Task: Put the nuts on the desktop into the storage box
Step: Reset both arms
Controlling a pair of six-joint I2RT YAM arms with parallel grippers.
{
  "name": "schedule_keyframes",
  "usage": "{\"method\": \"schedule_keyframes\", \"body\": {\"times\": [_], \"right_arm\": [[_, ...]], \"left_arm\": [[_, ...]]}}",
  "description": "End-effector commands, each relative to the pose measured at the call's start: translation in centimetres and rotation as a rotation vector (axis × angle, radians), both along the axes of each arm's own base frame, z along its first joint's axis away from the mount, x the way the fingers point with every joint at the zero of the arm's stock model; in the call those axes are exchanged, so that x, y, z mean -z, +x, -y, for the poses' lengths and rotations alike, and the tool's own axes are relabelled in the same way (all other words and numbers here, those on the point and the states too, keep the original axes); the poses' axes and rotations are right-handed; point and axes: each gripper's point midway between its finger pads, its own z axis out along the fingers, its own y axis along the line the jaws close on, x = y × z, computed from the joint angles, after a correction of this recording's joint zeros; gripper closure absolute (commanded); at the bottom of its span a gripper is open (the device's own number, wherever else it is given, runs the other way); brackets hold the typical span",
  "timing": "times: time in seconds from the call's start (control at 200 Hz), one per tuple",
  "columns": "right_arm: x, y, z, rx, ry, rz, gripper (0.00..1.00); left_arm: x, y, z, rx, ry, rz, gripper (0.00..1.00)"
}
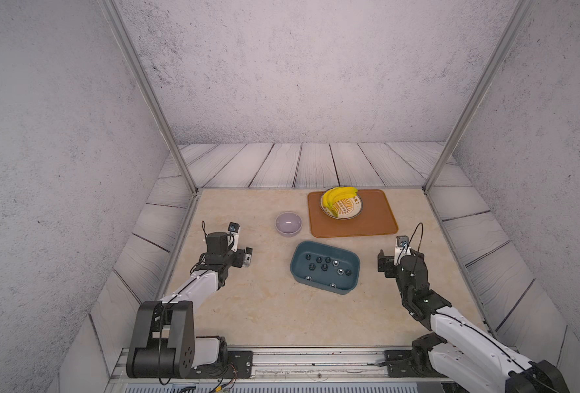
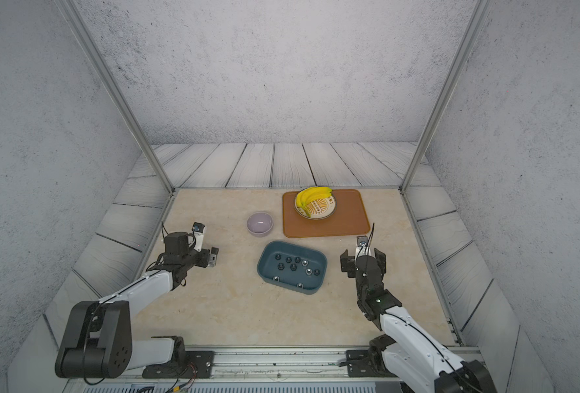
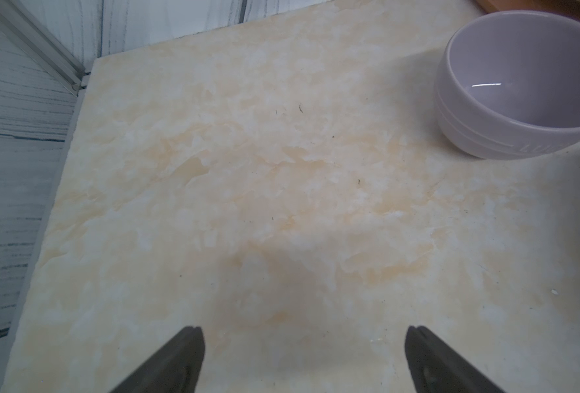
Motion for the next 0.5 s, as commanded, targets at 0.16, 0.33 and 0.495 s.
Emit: {"method": "schedule_keyframes", "body": {"times": [0.16,0.33,0.495], "right_arm": [[0.2,4.0,2.3,0.109,-0.045,0.171,0.01],[3.3,6.1,3.4,0.075,0.053,0.154,0.01],[4.3,7.2,3.5,-0.026,0.157,0.095,0.01]], "left_arm": [[-2.5,2.3,-0.1,-0.012,-0.014,0.22,0.02],[-2.1,3.0,-0.5,-0.05,-0.037,0.248,0.02],[-1.0,3.2,-2.8,-0.186,-0.028,0.278,0.02]]}}
